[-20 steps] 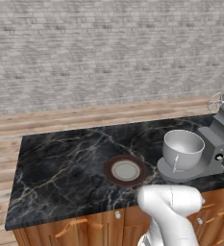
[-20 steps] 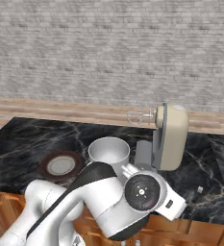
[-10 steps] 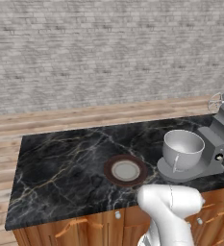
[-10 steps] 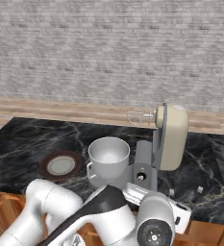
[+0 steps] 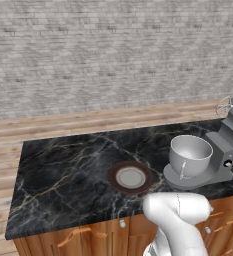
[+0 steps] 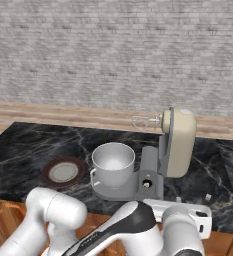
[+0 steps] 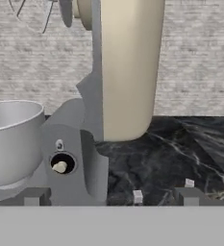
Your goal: Add butter and sugar cubes to the stand mixer bowl and then turn on the stand mixer to begin making frosting.
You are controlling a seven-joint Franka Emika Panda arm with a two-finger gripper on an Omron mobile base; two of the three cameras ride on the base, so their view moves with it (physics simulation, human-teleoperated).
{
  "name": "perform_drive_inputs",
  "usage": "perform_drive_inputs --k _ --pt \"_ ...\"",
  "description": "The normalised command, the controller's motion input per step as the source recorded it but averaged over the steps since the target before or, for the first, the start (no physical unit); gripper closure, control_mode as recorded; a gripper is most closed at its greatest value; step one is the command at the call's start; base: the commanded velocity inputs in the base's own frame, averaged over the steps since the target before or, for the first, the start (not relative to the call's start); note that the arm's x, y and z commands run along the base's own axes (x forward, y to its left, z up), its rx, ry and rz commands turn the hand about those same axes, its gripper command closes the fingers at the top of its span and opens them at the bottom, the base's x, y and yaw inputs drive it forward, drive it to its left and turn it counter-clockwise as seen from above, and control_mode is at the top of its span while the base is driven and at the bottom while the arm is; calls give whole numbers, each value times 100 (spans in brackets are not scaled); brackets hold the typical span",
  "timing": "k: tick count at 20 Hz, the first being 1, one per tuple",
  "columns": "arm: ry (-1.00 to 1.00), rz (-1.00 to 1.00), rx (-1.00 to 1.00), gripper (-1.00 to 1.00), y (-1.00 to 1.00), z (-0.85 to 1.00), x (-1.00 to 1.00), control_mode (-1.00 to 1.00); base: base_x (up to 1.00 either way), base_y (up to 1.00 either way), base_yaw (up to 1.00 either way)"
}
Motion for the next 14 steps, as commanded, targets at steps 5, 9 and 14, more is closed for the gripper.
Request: perform_drive_inputs --k 5,9,14 --pt "-2 15 -7 -100 -14 -31 44 -100 0 0 0" --pt "0 16 -4 -100 -26 -30 39 -100 0 0 0" --pt "0 10 -3 -100 -44 -21 18 -100 0 0 0"
